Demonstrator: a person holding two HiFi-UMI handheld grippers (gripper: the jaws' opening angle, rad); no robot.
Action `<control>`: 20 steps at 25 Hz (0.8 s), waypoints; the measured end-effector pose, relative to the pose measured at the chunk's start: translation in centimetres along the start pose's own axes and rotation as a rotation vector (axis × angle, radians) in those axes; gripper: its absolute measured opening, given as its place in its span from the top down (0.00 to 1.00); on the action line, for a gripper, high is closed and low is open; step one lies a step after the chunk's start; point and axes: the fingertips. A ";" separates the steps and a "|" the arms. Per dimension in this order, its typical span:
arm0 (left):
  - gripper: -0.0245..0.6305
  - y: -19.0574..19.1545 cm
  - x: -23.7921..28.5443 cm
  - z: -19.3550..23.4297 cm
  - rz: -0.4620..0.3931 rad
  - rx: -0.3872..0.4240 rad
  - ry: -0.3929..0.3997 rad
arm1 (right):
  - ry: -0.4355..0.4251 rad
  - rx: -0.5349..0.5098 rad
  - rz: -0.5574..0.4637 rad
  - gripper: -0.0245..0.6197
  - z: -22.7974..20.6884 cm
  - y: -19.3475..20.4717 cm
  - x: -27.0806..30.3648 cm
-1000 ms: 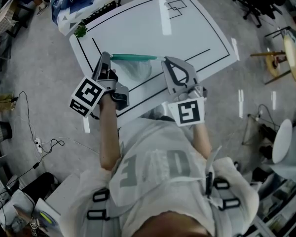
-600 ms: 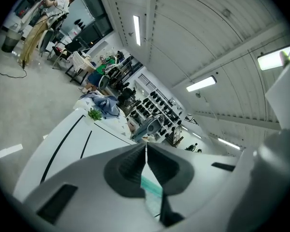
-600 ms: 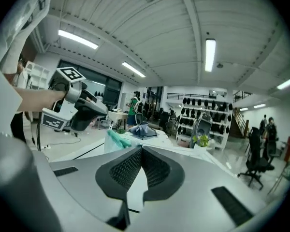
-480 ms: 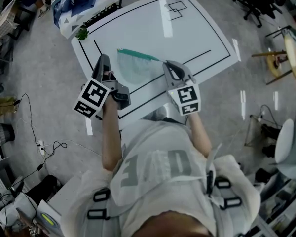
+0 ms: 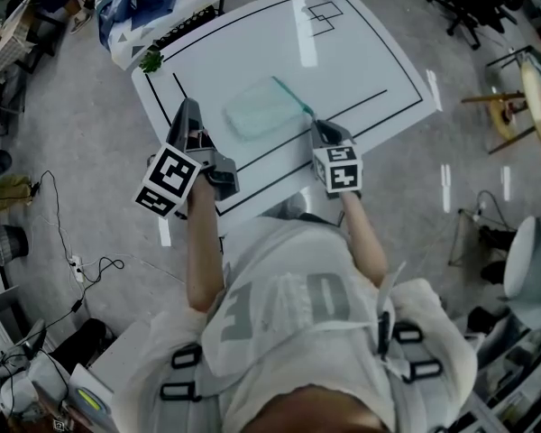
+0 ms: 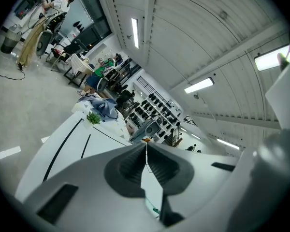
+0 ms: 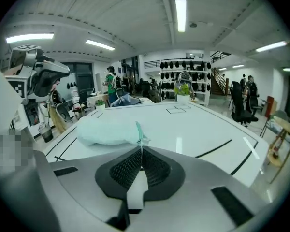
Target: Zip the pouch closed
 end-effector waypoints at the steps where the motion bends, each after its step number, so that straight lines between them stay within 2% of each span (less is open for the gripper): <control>1: 0.95 0.0 0.0 -0.1 0.001 0.007 0.000 | -0.004 0.018 0.018 0.95 -0.1 0.6 0.3; 7: 0.95 0.5 0.4 -0.7 0.016 0.040 -0.005 | -0.005 0.071 0.088 0.95 -0.5 3.2 1.7; 19: 0.95 0.6 0.8 -0.7 0.025 0.054 -0.011 | -0.002 0.125 0.157 0.94 -0.7 4.3 1.7; 20: 0.95 0.6 0.9 -0.6 0.026 0.054 -0.011 | -0.003 0.131 0.154 0.90 -0.8 4.2 1.8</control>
Point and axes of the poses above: the fingertips, and each gripper's own axes: x forward along the fingers, z to its left, y out of its underside, and after that the axes turned 15 degrees about z, right-handed
